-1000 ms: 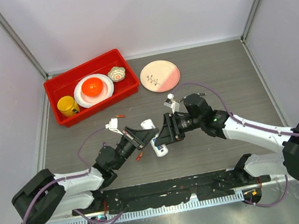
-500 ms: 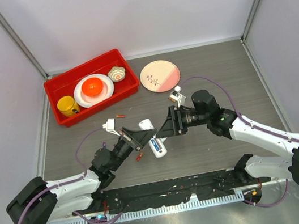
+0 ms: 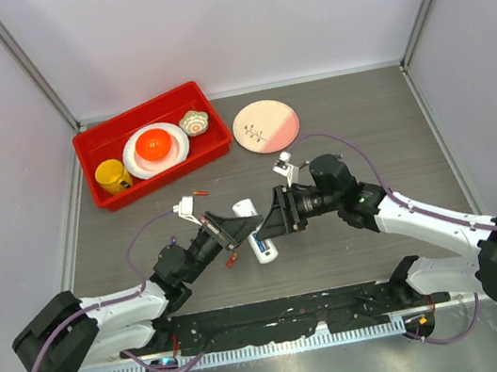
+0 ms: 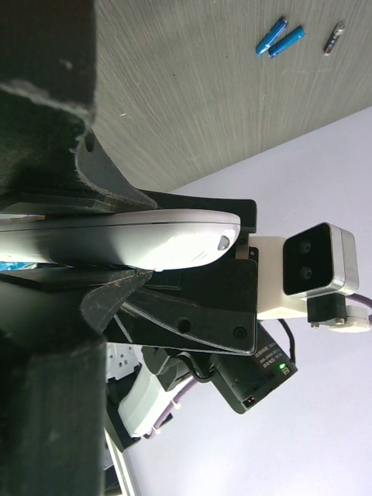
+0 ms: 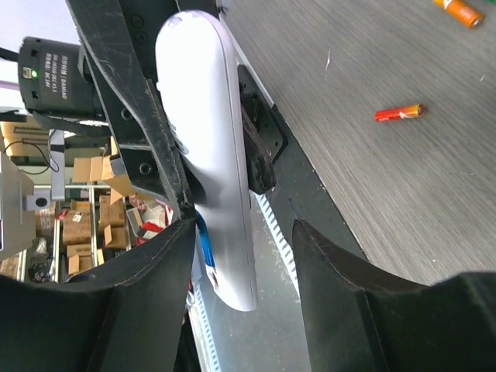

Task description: Load the batteries into the remote control

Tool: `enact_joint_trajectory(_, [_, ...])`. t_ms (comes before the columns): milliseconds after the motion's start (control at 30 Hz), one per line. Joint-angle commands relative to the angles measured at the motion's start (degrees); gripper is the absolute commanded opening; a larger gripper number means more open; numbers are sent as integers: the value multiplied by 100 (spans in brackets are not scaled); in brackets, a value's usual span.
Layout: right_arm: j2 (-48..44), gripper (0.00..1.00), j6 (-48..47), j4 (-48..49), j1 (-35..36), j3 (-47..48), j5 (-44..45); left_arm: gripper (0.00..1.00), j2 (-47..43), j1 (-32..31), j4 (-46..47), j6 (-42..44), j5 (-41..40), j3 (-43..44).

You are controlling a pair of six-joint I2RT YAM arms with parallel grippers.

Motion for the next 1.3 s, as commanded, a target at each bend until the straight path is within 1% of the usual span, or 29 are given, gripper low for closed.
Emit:
enact_joint_trajectory(0, [123,57,-264,-76,170,312,-65,0,17,40,403,48,179,225])
enact_joint_trajectory(200, [168,52,-264,-85,196,286,49,0,-10,40,438,22,223,225])
enact_joint_trajectory(333, [203,45,-212,-77,188,242,216,0,-1,39,491,4,249,225])
enact_joint_trajectory(400, [255,45,-106,55,214,207,225,0,17,40,543,-13,241,225])
enact_joint_trajectory(433, [264,46,-80,107,231,206,225,0,25,48,544,4,249,225])
enact_joint_trajectory(500, [282,52,-10,239,240,224,181,0,43,40,544,30,249,208])
enact_joint_trajectory(533, [256,57,25,362,240,224,129,0,34,48,544,48,232,190])
enact_joint_trajectory(633, [106,64,70,459,214,329,15,0,25,57,430,127,188,146])
enact_joint_trajectory(733, [-122,68,70,372,109,452,-47,0,-10,92,324,189,135,111])
enact_joint_trajectory(800, [-428,69,-79,162,-31,514,84,0,-36,145,263,206,161,85])
enact_joint_trajectory(833, [-578,70,-332,-179,-267,549,267,0,-54,223,254,198,179,67])
enact_joint_trajectory(900, [-877,70,-588,-689,-549,549,1223,0,-158,329,236,163,232,-20])
enact_joint_trajectory(933, [-1087,70,-903,-1249,-664,541,1680,0,-220,460,210,119,267,-56])
enact_joint_trajectory(967, [-1150,69,-1019,-1489,-761,506,2789,0,-282,522,131,58,311,-117])
enact_joint_trajectory(1000, [-1159,68,-1124,-1692,-770,471,3288,0,-465,584,70,40,407,-152])
enact_joint_trajectory(1033, [-1003,67,-1213,-1955,-779,383,3658,0,-571,724,-18,22,460,-187])
enact_joint_trajectory(1100, [-722,63,-1433,-2071,-779,338,4387,0,-852,847,-456,-57,661,-240])
enact_joint_trajectory(1133, [-355,62,-1494,-2150,-770,330,4591,0,-1167,996,-658,-75,750,-240])
enact_joint_trajectory(1167, [-203,62,-1529,-2159,-779,330,4785,0,-1335,1067,-1096,-84,837,-240])
enact_joint_trajectory(1200, [-36,61,-1556,-2151,-770,338,5265,0,-1485,1137,-1300,-84,934,-240])
enact_joint_trajectory(1233, [87,61,-1582,-2081,-779,373,5488,0,-1843,1286,-1485,-92,1066,-249])
enact_joint_trajectory(1267, [297,60,-1617,-1967,-770,365,5699,0,-2003,1366,-1861,-92,1128,-293])
